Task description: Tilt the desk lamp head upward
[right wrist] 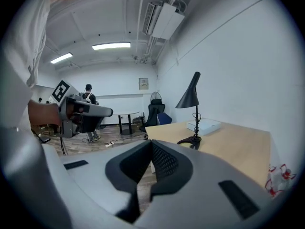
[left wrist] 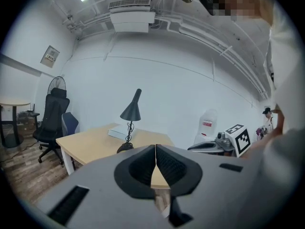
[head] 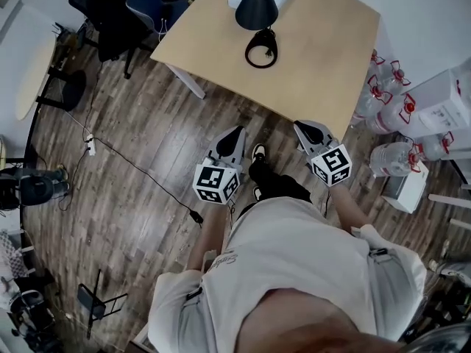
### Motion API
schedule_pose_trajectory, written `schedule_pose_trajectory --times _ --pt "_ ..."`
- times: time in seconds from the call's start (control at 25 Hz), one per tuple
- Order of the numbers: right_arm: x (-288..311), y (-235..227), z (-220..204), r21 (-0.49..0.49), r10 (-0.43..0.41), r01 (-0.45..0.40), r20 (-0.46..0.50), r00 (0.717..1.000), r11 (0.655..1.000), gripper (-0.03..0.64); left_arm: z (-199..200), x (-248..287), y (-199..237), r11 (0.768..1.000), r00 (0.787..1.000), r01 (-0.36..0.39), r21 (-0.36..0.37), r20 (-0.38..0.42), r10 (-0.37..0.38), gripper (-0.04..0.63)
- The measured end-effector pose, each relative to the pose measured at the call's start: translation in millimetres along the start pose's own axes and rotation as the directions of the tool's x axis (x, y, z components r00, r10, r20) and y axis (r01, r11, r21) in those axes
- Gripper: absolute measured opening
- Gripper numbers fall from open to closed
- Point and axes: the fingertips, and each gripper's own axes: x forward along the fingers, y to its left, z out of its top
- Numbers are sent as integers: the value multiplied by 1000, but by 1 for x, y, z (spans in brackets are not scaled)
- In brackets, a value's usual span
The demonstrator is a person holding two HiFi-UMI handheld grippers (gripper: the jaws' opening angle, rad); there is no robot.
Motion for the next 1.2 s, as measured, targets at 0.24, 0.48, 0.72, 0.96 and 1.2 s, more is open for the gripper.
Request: schedule_pose_trajectory --times 0.24,0.48,0.72,0.96,1.2 --pt "76 -49 -5 63 -48 49 -13 999 997 -5 18 56 48 998 993 62 31 -106 -59 17" --pt "140 -110 8 112 -121 118 22 992 987 -5 45 124 93 989 981 126 72 -156 -113 17" --pt "177 -146 22 122 -146 142 30 989 982 -5 70 167 121 984 979 155 85 -148 -141 17" --pt "196 -147 24 125 -135 133 2 991 983 -5 71 190 129 976 966 210 59 -168 -197 17" --pt "220 -129 10 133 -135 143 -66 989 981 -5 73 213 145 957 942 289 29 -185 -279 17"
